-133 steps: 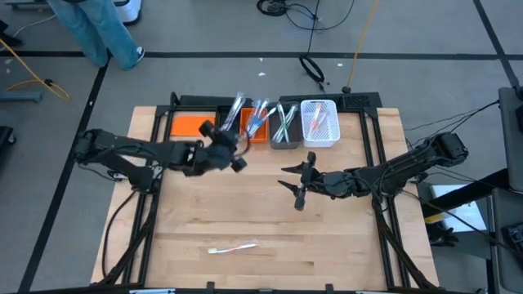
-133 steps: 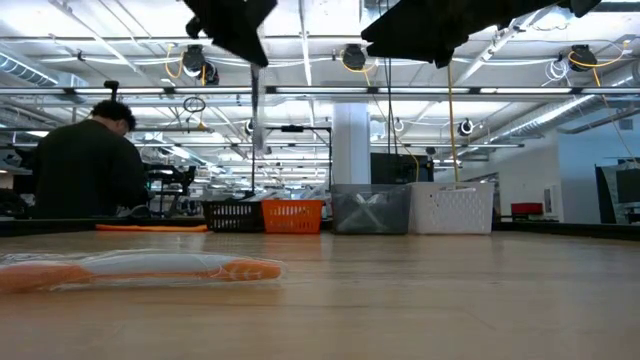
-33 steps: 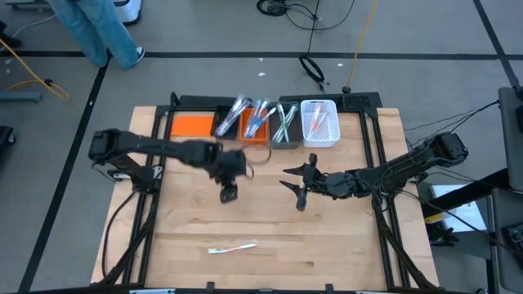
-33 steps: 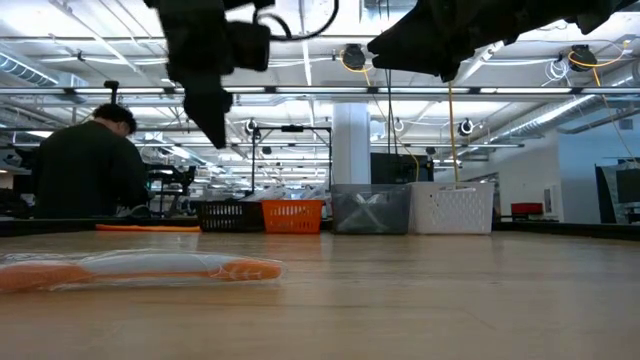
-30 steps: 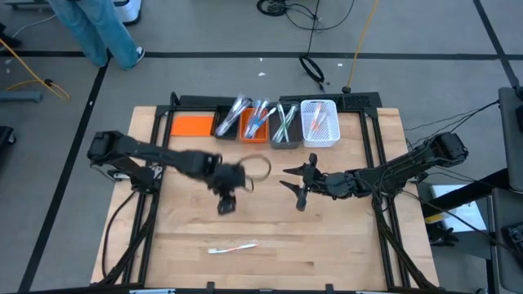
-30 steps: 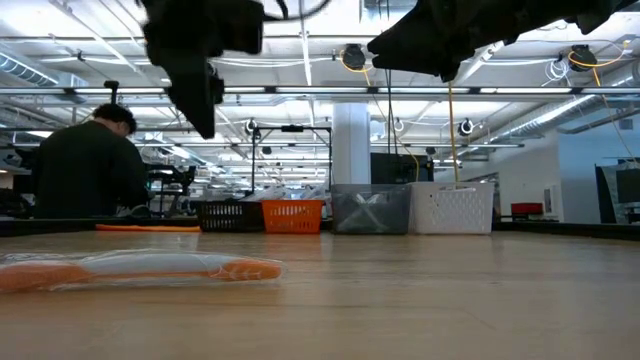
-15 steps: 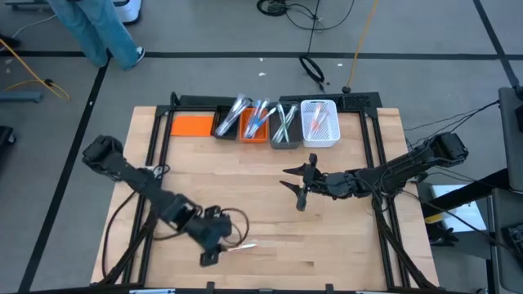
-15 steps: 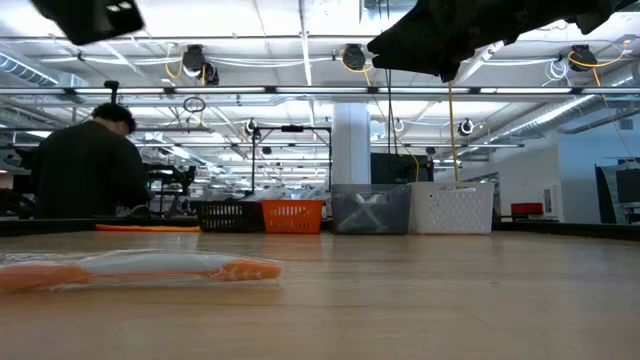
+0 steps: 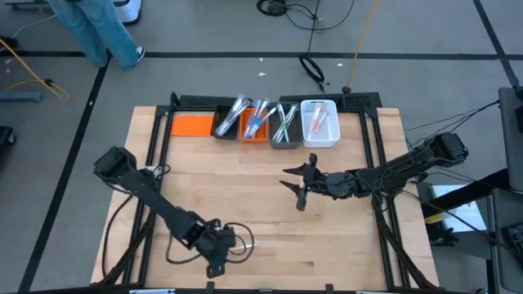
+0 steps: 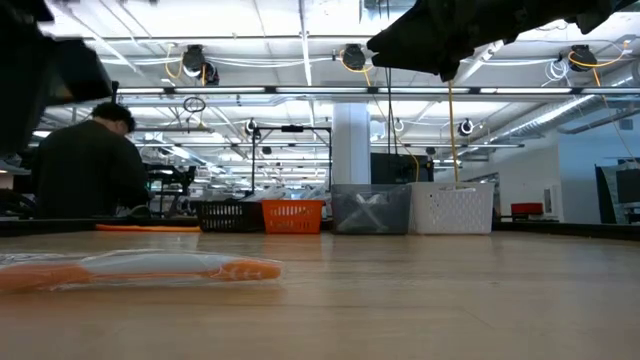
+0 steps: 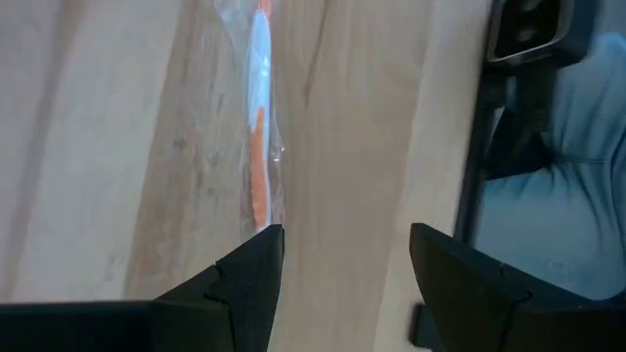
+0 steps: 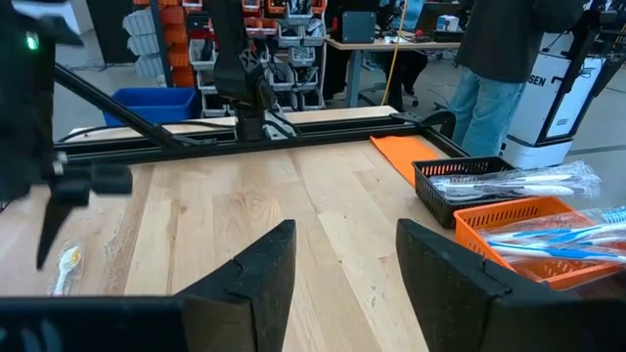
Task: Pick & Place Toothbrushes
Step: Put the orange toothbrush into the white bin
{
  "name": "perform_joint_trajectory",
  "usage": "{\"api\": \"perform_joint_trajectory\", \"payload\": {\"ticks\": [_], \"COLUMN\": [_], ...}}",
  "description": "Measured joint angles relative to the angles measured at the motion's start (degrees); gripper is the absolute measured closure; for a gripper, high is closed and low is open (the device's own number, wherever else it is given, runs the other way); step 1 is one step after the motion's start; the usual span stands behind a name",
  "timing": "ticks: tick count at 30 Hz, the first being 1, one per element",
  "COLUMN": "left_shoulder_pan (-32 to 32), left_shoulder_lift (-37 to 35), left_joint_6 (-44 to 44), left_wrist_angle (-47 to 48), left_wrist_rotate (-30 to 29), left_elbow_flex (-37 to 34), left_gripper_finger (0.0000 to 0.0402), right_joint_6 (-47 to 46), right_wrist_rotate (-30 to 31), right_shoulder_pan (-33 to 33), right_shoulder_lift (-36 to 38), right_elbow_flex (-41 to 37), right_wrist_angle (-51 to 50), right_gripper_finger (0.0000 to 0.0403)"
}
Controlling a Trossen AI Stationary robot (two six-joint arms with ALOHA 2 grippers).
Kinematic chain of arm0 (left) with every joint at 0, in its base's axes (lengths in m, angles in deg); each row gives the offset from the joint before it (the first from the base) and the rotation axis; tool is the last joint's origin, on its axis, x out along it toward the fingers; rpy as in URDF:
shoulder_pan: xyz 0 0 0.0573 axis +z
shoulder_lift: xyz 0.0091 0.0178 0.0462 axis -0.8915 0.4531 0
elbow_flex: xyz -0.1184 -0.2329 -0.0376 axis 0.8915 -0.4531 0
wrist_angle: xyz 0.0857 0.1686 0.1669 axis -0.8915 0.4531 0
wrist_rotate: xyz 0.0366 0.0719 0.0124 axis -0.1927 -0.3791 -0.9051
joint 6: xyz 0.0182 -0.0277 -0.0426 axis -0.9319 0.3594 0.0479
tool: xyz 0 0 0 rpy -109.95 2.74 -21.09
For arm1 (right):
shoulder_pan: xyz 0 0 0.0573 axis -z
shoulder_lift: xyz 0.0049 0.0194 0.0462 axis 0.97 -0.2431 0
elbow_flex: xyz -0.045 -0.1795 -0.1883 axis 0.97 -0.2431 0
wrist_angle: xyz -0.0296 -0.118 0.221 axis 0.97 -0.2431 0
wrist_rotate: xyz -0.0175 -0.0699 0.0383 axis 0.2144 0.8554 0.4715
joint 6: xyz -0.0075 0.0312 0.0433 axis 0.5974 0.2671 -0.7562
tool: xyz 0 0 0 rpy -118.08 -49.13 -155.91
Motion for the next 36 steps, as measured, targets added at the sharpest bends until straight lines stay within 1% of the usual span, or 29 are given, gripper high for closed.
{"api": "perform_joint_trajectory", "payload": {"ticks": [6, 11, 21, 24, 26, 28, 35, 36], "left_shoulder_pan": [1.72, 3.11, 4.04, 4.06, 4.12, 4.35, 5.93, 6.18], "left_shoulder_lift": [5.5, 8.18, 9.84, 9.86, 9.88, 9.9, 9.95, 9.95], "left_joint_6": [-1.05, -1.05, -1.09, -1.28, -1.28, -1.26, -1.03, -0.92], "left_wrist_angle": [-3.0, -2.2, -1.01, -0.12, 0.23, 0.48, 0.39, 0.31], "left_wrist_rotate": [3.69, 3.63, 2.64, 1.48, 0.9, 0.59, 0.93, 1.09], "left_elbow_flex": [0.0, 0.0, 0.04, 0.04, 0.04, 0.04, 0.04, 0.04], "left_gripper_finger": [0.0176, 0.0176, 0.0177, 0.0186, 0.0206, 0.0236, 0.0373, 0.0385], "right_joint_6": [0.02, 0.0, -0.02, -0.02, -0.02, -0.02, -0.02, -0.02], "right_wrist_rotate": [0.0, 0.0, 0.0, 0.0, 0.0, 0.0, 0.0, 0.0], "right_shoulder_pan": [0.0, 0.0, 0.0, 0.0, 0.0, 0.0, 0.02, 0.0], "right_shoulder_lift": [0.0, 0.0, 0.0, 0.0, 0.0, 0.0, 0.0, 0.0], "right_elbow_flex": [0.01, 0.01, 0.01, 0.03, 0.03, 0.03, 0.03, 0.03], "right_wrist_angle": [-0.01, -0.03, -0.12, -0.1, -0.16, -0.35, -0.54, -0.53], "right_gripper_finger": [0.0234, 0.0234, 0.0234, 0.0234, 0.0234, 0.0234, 0.0234, 0.0234]}}
